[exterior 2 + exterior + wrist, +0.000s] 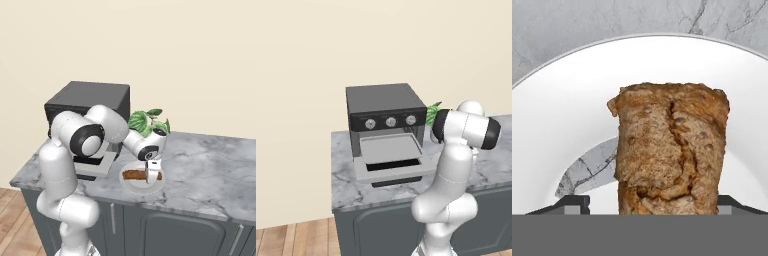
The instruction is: Pull the toaster oven rack outwards. Pick up the baguette from the plate and place it on the toaster oven rack. Close the toaster oven door fully and set the temperature to the lowest setting.
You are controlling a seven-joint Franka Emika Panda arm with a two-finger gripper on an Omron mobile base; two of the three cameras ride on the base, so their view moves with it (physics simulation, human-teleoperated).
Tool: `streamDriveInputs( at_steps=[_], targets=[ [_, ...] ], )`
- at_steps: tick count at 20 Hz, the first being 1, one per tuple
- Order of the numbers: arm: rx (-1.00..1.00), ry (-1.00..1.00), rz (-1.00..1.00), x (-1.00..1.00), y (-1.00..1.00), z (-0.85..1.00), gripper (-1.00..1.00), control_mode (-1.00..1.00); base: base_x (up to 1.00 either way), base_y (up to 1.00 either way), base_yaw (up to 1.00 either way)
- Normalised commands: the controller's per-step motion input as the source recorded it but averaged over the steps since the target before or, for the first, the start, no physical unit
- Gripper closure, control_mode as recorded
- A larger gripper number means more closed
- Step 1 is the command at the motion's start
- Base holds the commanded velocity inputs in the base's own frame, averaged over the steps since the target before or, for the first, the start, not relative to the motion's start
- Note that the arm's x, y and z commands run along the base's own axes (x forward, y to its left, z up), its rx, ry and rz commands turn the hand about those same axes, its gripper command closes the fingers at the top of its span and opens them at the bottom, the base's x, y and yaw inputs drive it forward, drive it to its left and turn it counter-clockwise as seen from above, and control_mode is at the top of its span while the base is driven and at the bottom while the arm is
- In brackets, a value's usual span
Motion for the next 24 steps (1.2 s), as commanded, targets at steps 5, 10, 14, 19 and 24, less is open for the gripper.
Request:
streamDriveInputs(
  at_steps=[5, 10, 14, 19, 24],
  targets=[
    [-0.04, -0.08, -0.05, -0.24, 0.0, -0.17, 1.0, -1.0, 0.0, 0.0, 0.0],
    [0.0, -0.1, -0.1, -0.54, -0.01, 0.09, 1.0, -1.0, 0.0, 0.0, 0.0],
    [0.0, -0.1, -0.13, -0.65, 0.0, 0.44, 1.0, -1.0, 0.0, 0.0, 0.0],
    [0.0, -0.02, -0.23, -0.49, 0.0, 0.69, 1.0, -1.0, 0.0, 0.0, 0.0],
    [0.0, 0.0, -0.34, -0.23, 0.1, 0.76, 1.0, -1.0, 0.0, 0.0, 0.0]
  ],
)
